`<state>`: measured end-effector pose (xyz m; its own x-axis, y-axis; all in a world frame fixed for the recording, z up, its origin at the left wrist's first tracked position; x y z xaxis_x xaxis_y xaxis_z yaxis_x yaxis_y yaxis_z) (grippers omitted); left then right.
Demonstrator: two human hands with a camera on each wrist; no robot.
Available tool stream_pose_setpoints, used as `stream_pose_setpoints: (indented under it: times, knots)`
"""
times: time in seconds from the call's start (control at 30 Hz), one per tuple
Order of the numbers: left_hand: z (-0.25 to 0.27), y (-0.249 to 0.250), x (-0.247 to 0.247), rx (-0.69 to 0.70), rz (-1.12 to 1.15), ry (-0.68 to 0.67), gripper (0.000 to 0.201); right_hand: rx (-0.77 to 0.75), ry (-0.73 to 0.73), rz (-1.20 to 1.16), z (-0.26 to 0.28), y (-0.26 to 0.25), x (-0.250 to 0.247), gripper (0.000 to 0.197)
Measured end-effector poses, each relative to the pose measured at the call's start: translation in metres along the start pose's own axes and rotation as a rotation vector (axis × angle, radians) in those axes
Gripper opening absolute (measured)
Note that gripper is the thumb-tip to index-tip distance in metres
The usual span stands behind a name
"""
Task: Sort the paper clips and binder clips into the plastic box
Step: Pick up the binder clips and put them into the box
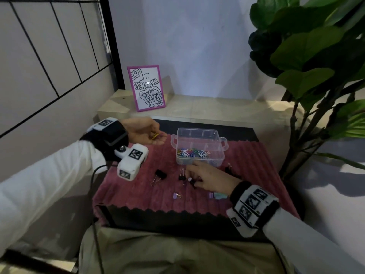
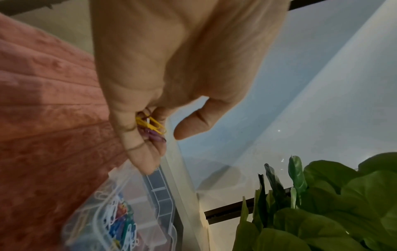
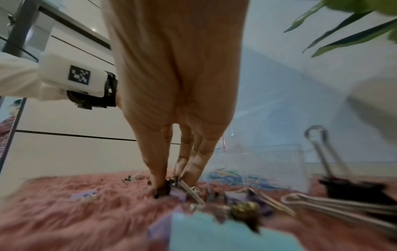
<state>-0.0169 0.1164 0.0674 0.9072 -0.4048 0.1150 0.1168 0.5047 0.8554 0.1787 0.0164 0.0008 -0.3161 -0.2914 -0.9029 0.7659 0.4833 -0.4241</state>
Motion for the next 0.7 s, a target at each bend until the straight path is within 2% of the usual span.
stream_pose_setpoints:
  times: [0.07,0.17,0.27,0.33,0.4,0.43,0.47,0.5,0.53,0.57,0.63,0.7]
  knots:
    - [-0.012,0.01,0.01,0.007,-0.025,-0.014,0.024,0.042,0.018,-0.038,0.01,0.01,0.003,0.025]
    - [-0.028,0.018,0.029,0.016,-0.024,-0.036,0.032,0.089,0.036,-0.068,0.023,0.018,0.006,0.023]
    - [-0.047,0.016,0.041,0.01,0.006,-0.06,0.038,0.055,0.069,-0.07,0.038,0.021,0.004,0.015]
    - [-0.059,0.012,0.044,0.015,0.028,-0.067,0.039,0.058,0.233,-0.125,0.05,0.024,-0.009,0.011]
    - [-0.068,0.01,0.047,0.03,0.033,-0.066,0.038,0.225,0.501,-0.218,0.061,0.044,-0.027,0.017]
    - [-0.071,0.008,0.05,0.037,0.014,-0.066,0.037,0.353,0.607,-0.306,0.068,0.055,-0.036,0.036]
    - [-0.073,0.007,0.053,0.044,-0.021,-0.064,0.036,0.464,0.634,-0.375,0.073,0.069,-0.04,0.058]
    - [-0.075,0.006,0.056,0.05,-0.065,-0.059,0.035,0.535,0.613,-0.417,0.077,0.083,-0.041,0.063]
    - [-0.077,0.004,0.059,0.05,-0.11,-0.052,0.034,0.588,0.539,-0.361,0.08,0.093,-0.041,0.049]
    - [-0.079,0.003,0.062,0.049,-0.149,-0.043,0.034,0.592,0.447,-0.283,0.082,0.097,-0.041,0.036]
    - [-0.082,0.001,0.068,0.039,-0.205,-0.028,0.035,0.557,0.276,-0.209,0.081,0.102,-0.038,0.039]
    - [-0.084,-0.001,0.073,0.025,-0.233,-0.03,0.037,0.535,0.208,-0.193,0.077,0.103,-0.034,0.036]
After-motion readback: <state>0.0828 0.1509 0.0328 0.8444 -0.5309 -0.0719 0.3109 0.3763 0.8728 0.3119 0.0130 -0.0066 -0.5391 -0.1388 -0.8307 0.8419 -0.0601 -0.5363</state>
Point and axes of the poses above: each hand's wrist, its own z-axis away from the middle knuckle, its own x-axis out of the palm, y = z × x, the point moved 3 cm from there along -z, towards the middle knuckle, and after that the axes turned 5 degrees about x, right-handed, at the moved point
